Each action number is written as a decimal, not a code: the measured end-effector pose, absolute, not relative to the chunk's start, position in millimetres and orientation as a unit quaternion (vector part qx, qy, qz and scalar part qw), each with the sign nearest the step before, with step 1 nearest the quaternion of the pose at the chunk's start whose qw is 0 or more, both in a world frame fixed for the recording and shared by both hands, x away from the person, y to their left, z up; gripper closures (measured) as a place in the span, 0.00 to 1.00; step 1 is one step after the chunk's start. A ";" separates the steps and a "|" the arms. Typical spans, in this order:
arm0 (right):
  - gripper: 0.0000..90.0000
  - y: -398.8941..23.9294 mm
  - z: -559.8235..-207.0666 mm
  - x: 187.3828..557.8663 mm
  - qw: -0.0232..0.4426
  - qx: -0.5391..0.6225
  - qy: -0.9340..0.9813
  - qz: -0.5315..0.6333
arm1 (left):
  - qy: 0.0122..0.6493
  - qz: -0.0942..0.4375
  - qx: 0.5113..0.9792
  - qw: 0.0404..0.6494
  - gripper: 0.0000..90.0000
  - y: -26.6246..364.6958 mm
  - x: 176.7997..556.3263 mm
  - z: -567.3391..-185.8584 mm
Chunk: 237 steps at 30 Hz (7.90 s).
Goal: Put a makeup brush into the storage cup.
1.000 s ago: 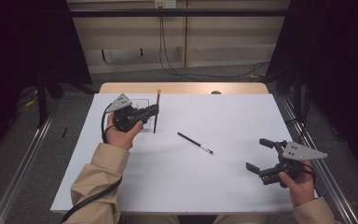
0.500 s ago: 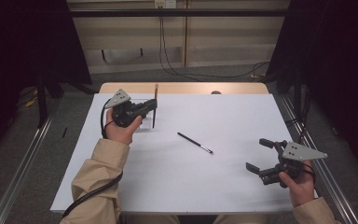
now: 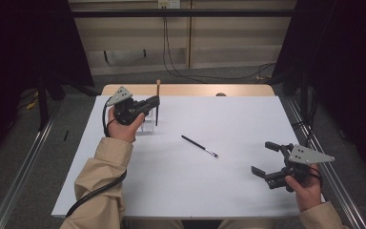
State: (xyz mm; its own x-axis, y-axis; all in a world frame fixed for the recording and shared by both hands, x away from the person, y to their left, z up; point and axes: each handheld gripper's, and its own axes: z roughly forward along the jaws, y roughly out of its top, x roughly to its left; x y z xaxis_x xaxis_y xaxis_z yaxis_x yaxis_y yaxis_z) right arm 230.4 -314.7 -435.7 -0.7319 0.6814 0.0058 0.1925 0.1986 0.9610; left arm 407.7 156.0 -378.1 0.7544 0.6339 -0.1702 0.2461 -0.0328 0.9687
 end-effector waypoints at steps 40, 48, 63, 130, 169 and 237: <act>0.00 -316.4 -435.5 230.1 0.218 0.294 0.741 0.563 | 0.338 0.196 0.674 0.627 0.93 162.8 435.4 -362.7; 0.00 -316.0 -435.7 230.2 0.218 0.293 0.741 0.563 | 0.339 0.206 0.673 0.624 0.93 164.6 438.1 -360.6; 0.00 -316.0 -435.8 230.3 0.218 0.292 0.741 0.564 | 0.350 0.216 0.666 0.623 0.93 165.6 443.5 -359.9; 0.00 -318.1 -435.7 229.8 0.220 0.295 0.739 0.564 | 0.401 0.233 0.648 0.605 0.93 172.5 450.8 -396.3; 0.00 -317.2 -435.7 229.7 0.219 0.294 0.740 0.564 | 0.411 0.228 0.651 0.596 0.93 171.6 446.8 -413.0; 0.00 -316.6 -434.8 229.4 0.220 0.290 0.741 0.564 | 0.379 0.209 0.663 0.611 0.23 167.1 427.6 -416.2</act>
